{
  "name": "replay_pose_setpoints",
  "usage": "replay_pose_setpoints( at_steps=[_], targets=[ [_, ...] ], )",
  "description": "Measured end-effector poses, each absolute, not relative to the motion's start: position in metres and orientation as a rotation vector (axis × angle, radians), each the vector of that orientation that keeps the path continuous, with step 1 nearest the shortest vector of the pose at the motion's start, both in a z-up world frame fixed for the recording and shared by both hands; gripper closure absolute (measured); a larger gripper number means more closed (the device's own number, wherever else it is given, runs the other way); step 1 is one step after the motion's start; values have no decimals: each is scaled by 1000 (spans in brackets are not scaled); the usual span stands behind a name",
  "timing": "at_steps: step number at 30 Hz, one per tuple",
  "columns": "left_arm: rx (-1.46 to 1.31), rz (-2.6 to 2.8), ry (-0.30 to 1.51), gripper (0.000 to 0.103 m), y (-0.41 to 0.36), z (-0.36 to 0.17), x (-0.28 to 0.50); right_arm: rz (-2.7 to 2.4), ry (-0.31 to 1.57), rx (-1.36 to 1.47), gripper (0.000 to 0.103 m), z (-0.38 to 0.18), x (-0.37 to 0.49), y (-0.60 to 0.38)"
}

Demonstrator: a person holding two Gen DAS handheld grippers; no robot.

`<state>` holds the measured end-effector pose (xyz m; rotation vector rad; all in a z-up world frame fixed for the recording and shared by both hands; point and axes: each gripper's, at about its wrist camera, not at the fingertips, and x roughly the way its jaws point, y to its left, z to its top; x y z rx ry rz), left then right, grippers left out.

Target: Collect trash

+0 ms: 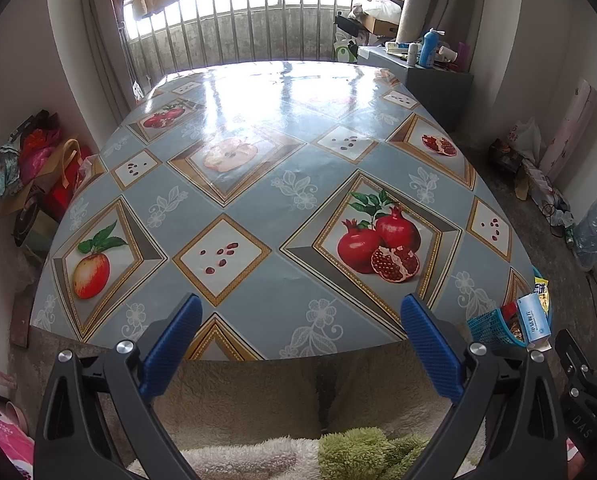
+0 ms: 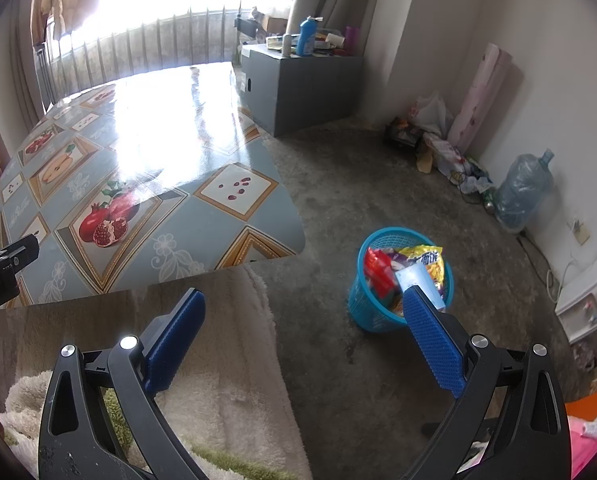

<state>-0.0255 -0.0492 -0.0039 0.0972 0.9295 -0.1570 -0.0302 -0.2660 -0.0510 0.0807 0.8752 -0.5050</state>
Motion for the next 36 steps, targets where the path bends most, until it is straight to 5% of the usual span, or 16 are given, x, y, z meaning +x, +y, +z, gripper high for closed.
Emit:
replay_pose_setpoints(
  at_steps=[36],
  targets=[
    [97,-154,934,6,-46,-5,-27,-505,874,83,8,-51,-30,-266]
  ],
)
